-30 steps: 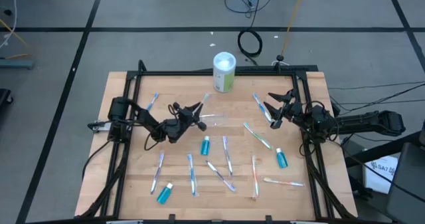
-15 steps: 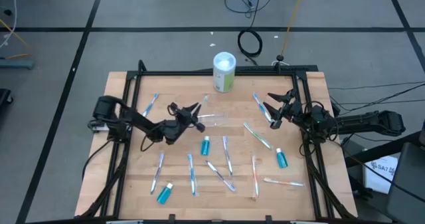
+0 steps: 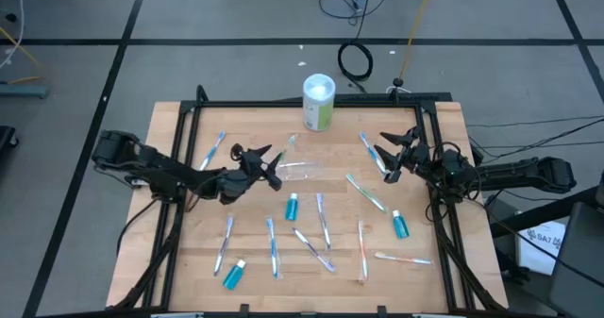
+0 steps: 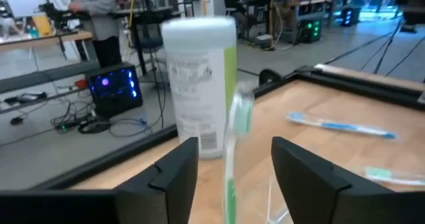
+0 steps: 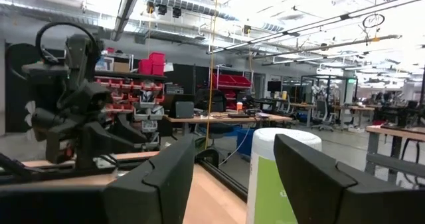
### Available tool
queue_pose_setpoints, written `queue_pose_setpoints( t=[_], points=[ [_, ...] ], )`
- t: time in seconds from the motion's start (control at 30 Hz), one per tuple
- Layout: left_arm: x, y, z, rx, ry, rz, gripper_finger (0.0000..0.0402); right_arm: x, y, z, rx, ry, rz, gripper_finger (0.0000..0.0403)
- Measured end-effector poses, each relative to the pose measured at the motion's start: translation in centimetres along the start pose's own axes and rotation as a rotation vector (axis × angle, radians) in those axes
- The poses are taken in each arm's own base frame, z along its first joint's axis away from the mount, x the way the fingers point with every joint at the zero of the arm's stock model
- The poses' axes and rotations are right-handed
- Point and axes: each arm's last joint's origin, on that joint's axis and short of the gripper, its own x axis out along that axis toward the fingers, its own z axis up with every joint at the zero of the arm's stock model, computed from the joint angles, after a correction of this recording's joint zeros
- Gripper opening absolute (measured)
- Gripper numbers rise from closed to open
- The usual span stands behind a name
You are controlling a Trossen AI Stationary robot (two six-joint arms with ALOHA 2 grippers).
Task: Pick & Place toothbrushing station
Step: Put the top right blue mouthwash into the transparent organizer
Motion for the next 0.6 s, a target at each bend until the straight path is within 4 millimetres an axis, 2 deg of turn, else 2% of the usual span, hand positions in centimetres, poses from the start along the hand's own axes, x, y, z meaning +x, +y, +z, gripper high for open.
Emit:
queue_pose_setpoints(
  t=[0.2,0.6],
  points=[
    [-1.5,1.2,2.5,-0.01,-0.016,-0.02,0.0199,0.0,0.0,0.0,0.005,0.0,0.0,0.0201],
    [-3.1,3.5,4.6,-0.038,0.001,-0.036,0.0192,0.0,0.0,0.0,0.051,-0.002,0.003,0.0201]
  ],
)
